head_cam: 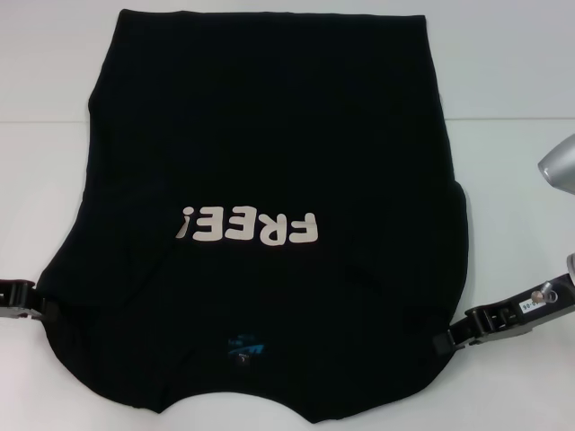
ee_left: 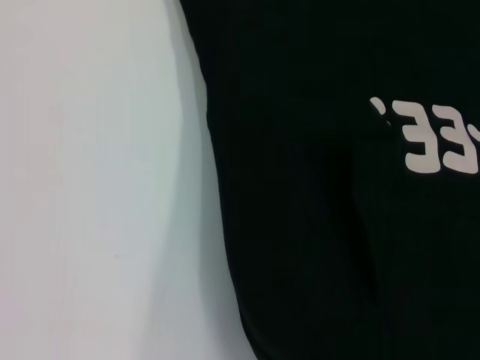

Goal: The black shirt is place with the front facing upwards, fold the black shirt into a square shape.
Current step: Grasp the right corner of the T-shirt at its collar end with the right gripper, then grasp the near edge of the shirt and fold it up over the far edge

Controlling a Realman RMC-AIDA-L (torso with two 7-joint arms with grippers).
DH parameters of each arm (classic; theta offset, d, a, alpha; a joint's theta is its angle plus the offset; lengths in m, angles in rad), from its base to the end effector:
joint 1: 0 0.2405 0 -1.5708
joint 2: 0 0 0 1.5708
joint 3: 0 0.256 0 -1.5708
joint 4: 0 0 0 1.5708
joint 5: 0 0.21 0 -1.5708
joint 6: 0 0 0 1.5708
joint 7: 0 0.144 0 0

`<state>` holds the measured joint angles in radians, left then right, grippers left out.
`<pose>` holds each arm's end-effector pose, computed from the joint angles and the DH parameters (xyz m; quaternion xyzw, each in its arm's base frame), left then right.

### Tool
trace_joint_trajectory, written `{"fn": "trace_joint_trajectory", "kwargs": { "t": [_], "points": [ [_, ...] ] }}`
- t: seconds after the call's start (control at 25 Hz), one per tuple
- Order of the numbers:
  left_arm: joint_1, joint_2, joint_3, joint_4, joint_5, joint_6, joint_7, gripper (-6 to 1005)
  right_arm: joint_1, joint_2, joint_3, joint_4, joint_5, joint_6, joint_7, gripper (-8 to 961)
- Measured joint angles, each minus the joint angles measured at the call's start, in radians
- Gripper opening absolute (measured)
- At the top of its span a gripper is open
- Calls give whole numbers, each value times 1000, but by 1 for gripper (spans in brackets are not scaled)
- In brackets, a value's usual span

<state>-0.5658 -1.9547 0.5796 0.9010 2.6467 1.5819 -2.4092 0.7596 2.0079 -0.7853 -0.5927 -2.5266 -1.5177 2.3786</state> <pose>-0.3344 0.3351 0.0899 -0.7575 -0.6244 0.0120 0.1900 0.2649 0.3561 -0.0097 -0.8212 0.5685 -0.0333 0.0373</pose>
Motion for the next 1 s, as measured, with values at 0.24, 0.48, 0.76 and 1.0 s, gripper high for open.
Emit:
{"fn": "trace_joint_trajectory", "kwargs": {
  "t": [0.24,0.48,0.76,1.0],
  "points": [
    [0,1,-2,-11,-18,3,6,37,1,-1,0,-5,1,-8,0,176],
    [-11,19,-24,-66,-44,43,42,37,3,-12,0,-15,4,-33,-17,77],
    [-14,92,-44,-218,-125,130,84,37,-13,-53,3,-63,2,-160,-83,77],
    [1,112,-73,-268,-108,244,126,38,-45,-86,7,-82,4,-308,-169,78]
  ]
}}
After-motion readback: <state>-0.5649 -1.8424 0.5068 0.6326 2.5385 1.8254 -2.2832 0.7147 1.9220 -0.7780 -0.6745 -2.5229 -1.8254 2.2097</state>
